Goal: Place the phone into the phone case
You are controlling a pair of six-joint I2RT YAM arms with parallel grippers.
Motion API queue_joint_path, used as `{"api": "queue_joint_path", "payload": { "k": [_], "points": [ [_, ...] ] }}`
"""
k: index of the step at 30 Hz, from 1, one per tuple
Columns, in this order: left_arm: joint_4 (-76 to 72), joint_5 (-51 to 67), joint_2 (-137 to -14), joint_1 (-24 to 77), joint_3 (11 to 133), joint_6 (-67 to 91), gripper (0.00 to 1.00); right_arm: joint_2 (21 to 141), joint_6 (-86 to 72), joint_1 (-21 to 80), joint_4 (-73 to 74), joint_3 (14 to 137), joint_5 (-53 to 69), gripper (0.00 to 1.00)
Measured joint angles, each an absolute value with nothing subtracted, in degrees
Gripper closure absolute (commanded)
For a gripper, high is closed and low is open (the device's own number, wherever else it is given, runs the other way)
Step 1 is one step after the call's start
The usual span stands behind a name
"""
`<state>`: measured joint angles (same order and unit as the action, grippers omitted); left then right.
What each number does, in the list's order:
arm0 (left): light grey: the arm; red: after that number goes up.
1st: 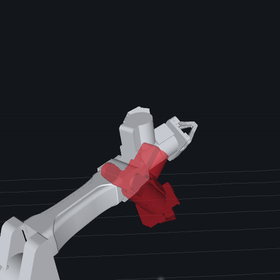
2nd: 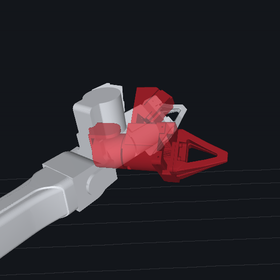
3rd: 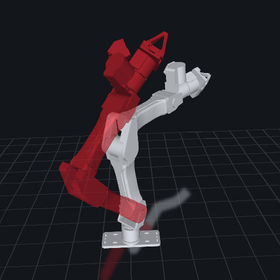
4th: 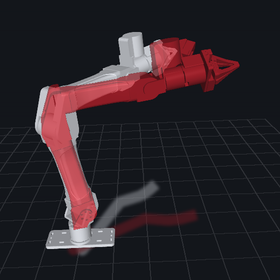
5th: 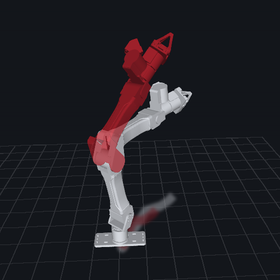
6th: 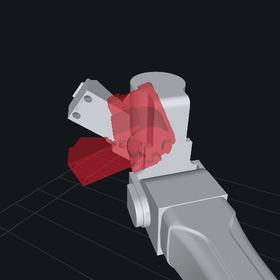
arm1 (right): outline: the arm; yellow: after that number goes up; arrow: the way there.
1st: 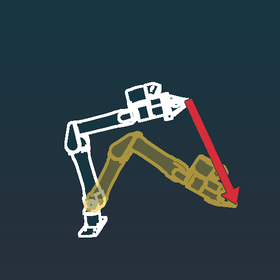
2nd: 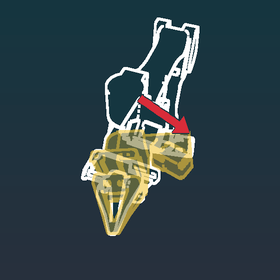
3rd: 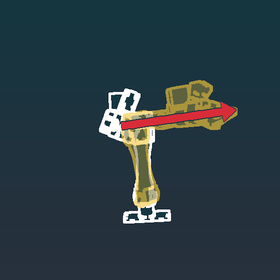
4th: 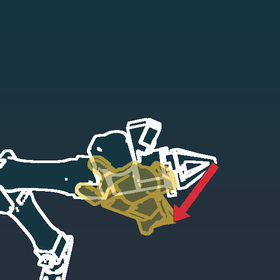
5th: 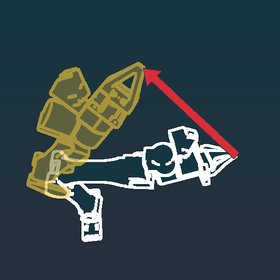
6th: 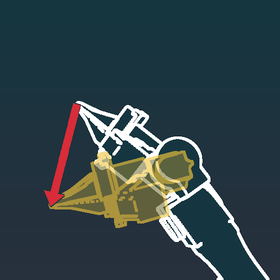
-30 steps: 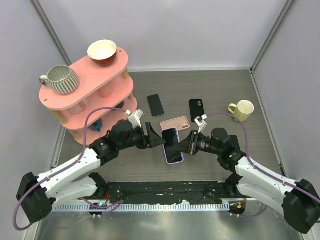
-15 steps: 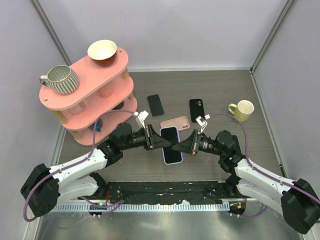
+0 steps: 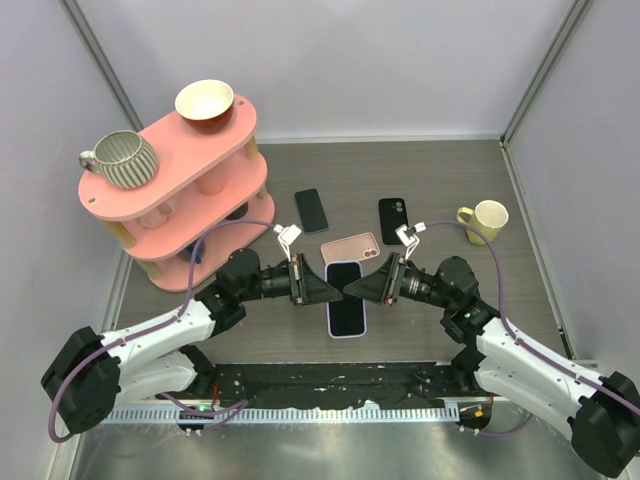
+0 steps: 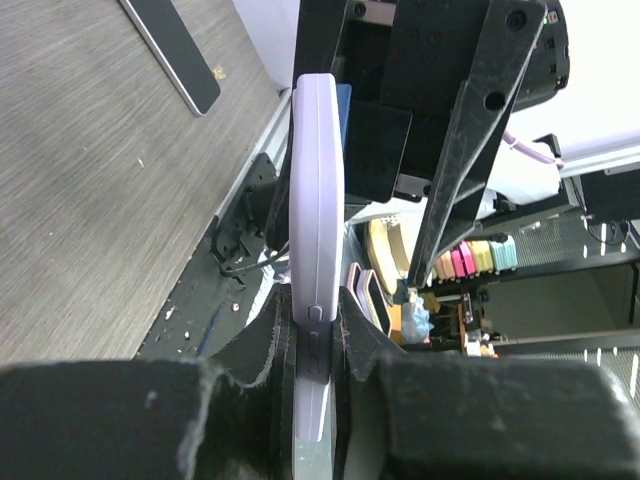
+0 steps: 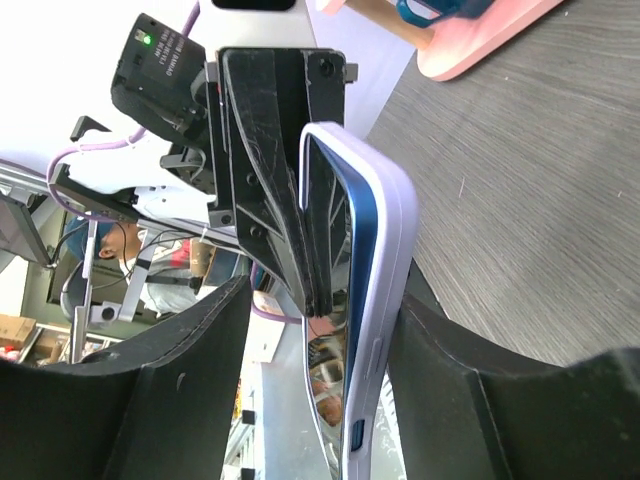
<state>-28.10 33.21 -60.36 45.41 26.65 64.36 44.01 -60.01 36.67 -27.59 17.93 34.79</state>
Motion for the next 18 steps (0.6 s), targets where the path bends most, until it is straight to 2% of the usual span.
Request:
{"api": "queue_joint_path", "payload": {
  "k": [15, 16, 18],
  "points": [
    [-33.4, 39.1, -60.2, 45.4, 25.7, 64.5, 1.0, 42.4, -58.2, 36.6, -24.2, 21.2, 33.1, 0.57],
    [-33.6, 39.4, -60.2, 45.4, 25.6, 64.6, 1.0, 42.3, -58.2, 36.6, -24.2, 21.2, 33.1, 0.62],
    [-33.9, 40.1, -60.2, 45.4, 25.6, 64.6, 1.0, 42.3, -58.2, 36.6, -24.3, 21.2, 33.1, 0.65]
  ]
}}
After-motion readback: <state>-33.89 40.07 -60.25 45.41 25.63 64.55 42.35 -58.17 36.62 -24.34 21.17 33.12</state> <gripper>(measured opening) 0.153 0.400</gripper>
